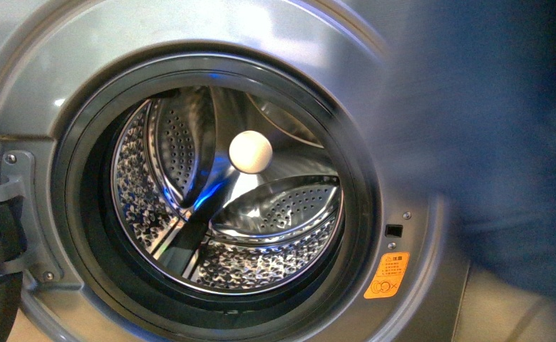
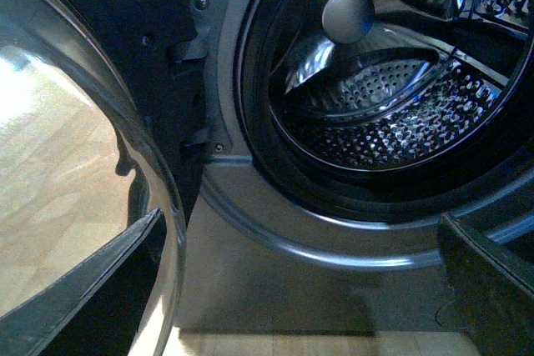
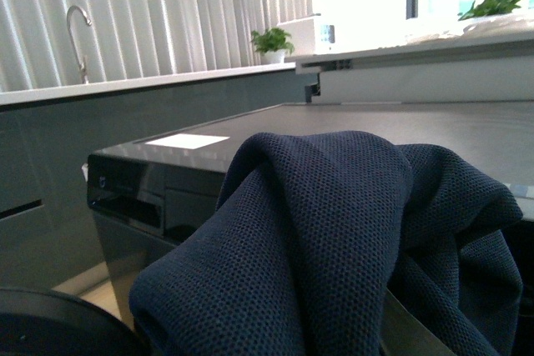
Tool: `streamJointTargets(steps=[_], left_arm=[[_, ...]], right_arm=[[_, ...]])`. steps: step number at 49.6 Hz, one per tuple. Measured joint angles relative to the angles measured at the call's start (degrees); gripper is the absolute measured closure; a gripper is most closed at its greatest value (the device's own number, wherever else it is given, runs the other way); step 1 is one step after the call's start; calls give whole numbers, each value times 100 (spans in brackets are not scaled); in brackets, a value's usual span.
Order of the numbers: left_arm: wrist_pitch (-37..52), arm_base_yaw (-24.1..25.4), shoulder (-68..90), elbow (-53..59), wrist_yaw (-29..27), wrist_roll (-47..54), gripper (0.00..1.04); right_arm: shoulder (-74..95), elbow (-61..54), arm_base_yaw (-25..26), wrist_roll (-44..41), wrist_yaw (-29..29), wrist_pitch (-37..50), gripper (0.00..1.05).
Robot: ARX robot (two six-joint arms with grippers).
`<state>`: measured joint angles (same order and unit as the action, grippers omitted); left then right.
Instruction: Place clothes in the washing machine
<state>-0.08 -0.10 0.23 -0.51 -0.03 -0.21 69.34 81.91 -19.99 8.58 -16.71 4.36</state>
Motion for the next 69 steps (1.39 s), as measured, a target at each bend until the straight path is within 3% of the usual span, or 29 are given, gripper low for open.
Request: streamJointTargets(steps=[15, 41, 69], left_arm=[[0, 0, 0, 0, 0, 0, 6], [0, 0, 0, 0, 0, 0, 6], [0, 0, 0, 0, 2, 0, 6]], right_arm=[[516, 236, -929, -28, 68, -240, 96], [1027, 374, -1915, -278, 372, -238, 96], [1499, 824, -1987, -597, 675, -20, 96]])
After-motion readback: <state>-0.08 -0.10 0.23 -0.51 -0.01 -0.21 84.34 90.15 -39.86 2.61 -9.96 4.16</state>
